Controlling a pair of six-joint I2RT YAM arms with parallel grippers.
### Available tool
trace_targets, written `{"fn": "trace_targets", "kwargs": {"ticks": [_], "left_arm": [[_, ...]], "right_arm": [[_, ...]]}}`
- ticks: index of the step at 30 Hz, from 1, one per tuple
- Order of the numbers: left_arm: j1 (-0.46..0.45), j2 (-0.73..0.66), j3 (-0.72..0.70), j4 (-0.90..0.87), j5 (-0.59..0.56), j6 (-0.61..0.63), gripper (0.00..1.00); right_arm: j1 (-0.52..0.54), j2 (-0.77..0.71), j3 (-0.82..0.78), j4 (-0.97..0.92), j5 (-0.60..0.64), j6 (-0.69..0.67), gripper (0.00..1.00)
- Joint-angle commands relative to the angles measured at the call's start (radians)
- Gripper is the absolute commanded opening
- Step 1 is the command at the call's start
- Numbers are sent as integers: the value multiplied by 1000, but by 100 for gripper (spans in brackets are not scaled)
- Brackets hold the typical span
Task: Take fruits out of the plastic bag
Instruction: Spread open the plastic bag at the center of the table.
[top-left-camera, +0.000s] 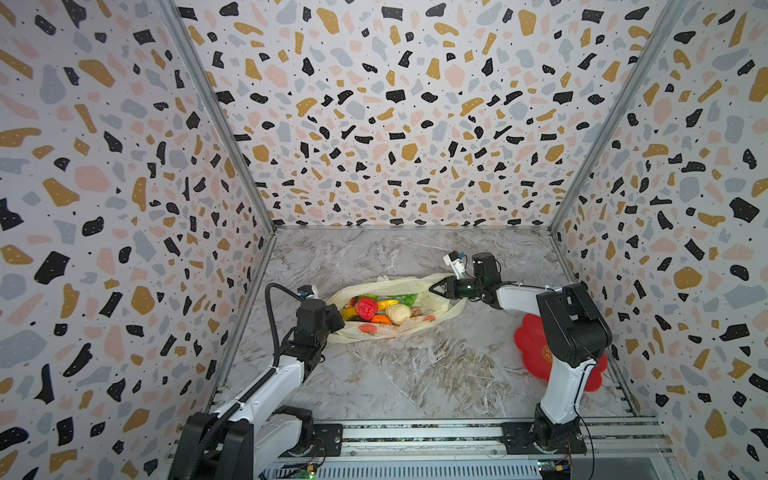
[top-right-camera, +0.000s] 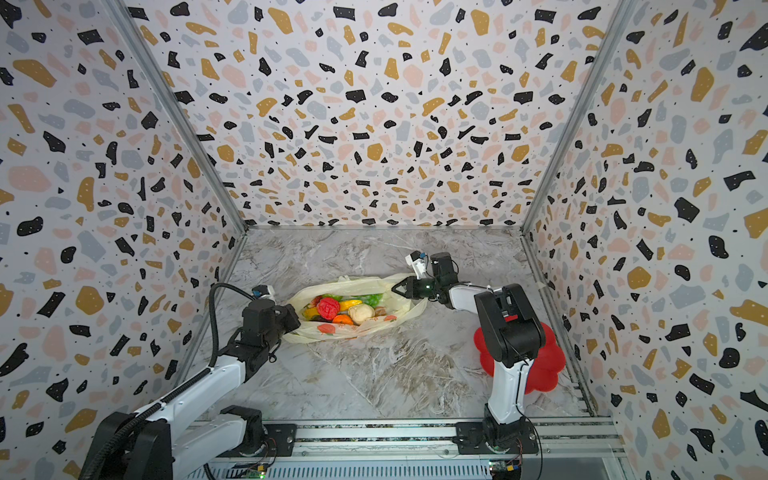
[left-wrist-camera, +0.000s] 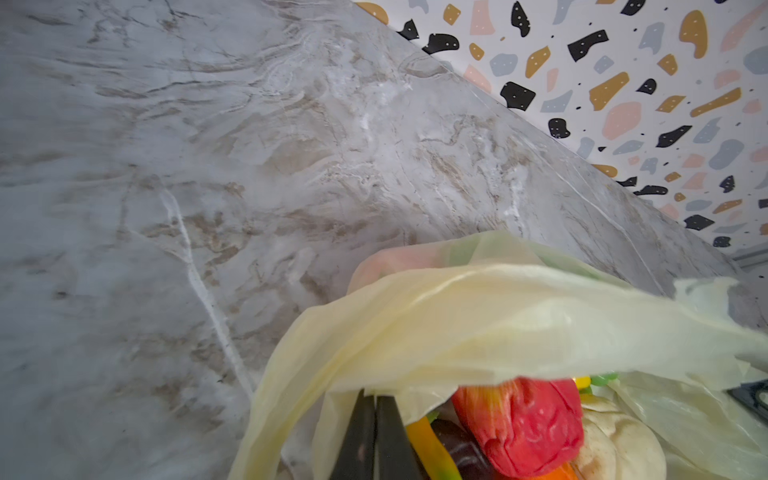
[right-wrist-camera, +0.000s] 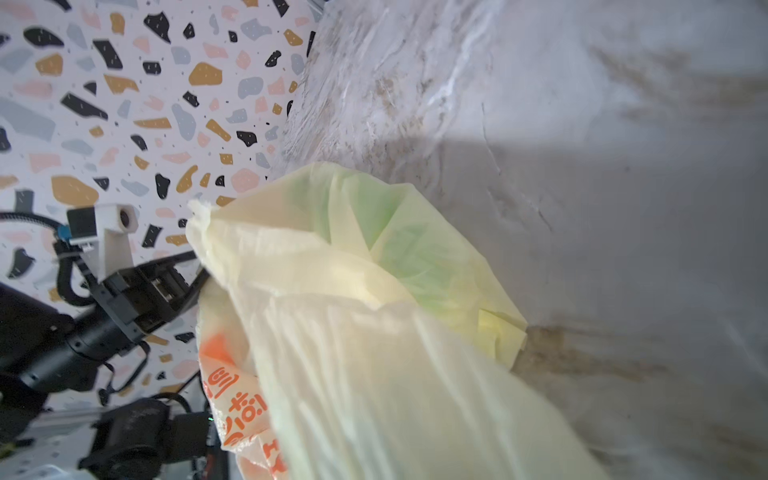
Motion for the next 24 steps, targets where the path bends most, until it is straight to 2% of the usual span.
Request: {"fn": "trace_targets", "kwargs": {"ticks": [1,4,8,12,19,22,24], "left_arm": [[-13,4,23,58,61,34,0],[-23,4,33,58,52,43,0],[-27,4,30,58,36,47,0],[-29,11,34,58,33,43,0],[-39,15,39,58,28,43,0],[-42,16,36,90,30,44,0],[-49,18,36,97,32,46,0]], "right_arm": [[41,-76,60,-19,25,-12,37],[45,-100,61,-64,79,-21,56],[40,-139,48,-124,137,-41,69],[41,-189,6,-135,162,-53,72],[67,-286,-35,-234,328,-133,72],[73,-309,-53,-241,342,-152,71],[85,-317,-63,-231,319,-164,67]]}}
